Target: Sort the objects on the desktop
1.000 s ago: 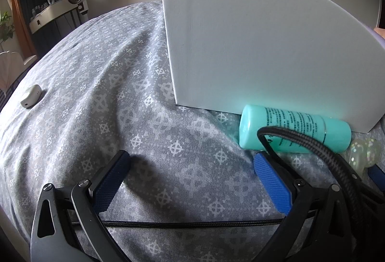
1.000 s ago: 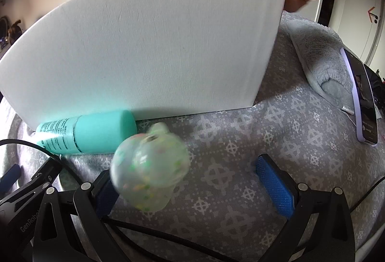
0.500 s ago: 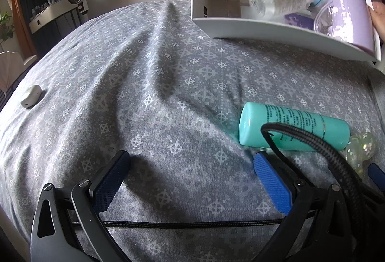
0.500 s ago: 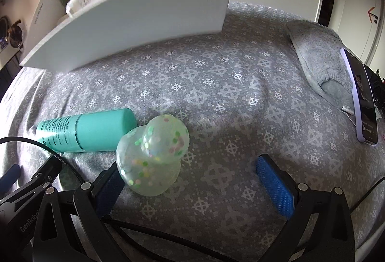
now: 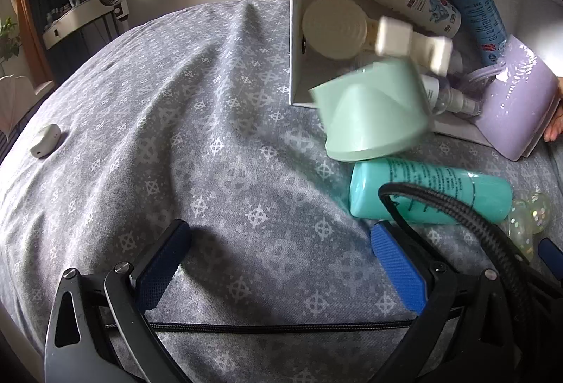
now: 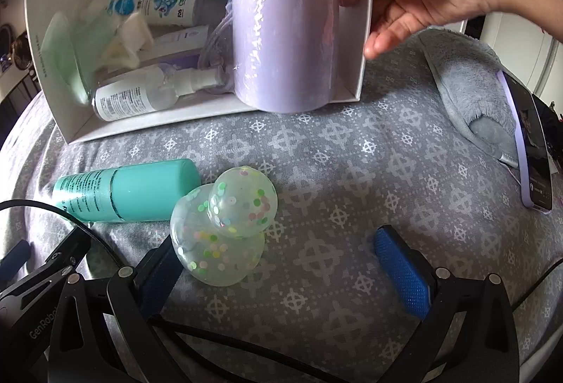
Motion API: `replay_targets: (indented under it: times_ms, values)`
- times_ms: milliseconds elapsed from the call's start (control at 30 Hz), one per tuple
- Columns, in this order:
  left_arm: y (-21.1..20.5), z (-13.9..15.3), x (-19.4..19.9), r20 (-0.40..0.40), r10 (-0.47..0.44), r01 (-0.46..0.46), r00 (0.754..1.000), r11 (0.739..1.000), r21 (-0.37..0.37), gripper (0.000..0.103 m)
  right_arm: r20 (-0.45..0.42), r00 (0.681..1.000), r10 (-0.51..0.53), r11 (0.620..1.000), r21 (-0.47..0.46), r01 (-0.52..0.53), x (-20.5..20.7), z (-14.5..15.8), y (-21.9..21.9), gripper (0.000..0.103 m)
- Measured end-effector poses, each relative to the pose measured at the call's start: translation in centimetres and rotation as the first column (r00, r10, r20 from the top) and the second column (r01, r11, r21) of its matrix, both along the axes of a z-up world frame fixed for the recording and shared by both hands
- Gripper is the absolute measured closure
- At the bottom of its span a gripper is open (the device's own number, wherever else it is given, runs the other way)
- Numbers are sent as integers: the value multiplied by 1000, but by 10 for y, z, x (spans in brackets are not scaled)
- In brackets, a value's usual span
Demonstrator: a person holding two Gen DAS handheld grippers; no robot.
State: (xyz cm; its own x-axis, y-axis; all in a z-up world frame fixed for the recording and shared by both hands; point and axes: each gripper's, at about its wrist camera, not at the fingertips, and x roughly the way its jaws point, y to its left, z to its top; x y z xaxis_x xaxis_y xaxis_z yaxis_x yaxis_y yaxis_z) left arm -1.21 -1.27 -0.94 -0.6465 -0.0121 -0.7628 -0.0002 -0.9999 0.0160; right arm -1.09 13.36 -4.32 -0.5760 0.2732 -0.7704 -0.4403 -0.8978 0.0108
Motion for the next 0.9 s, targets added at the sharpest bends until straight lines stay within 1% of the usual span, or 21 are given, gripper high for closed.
replay_targets:
  times_ms: [467,533,900]
  values:
    - [-1,1,-1,0,0,0,1000,1000,-1,0,1,1000,0,1000,2,0,-3,1,-2,0]
    - [-2,2,-2,2,1,-1,1000,1000,1,0,26,1000,8,1000,11,-8,-5,-1,-4,0]
    - [-6,9,0,3,0,0,1000,1000,8,0,20,1000,8,1000,17,-9,-12,-3,-7,0]
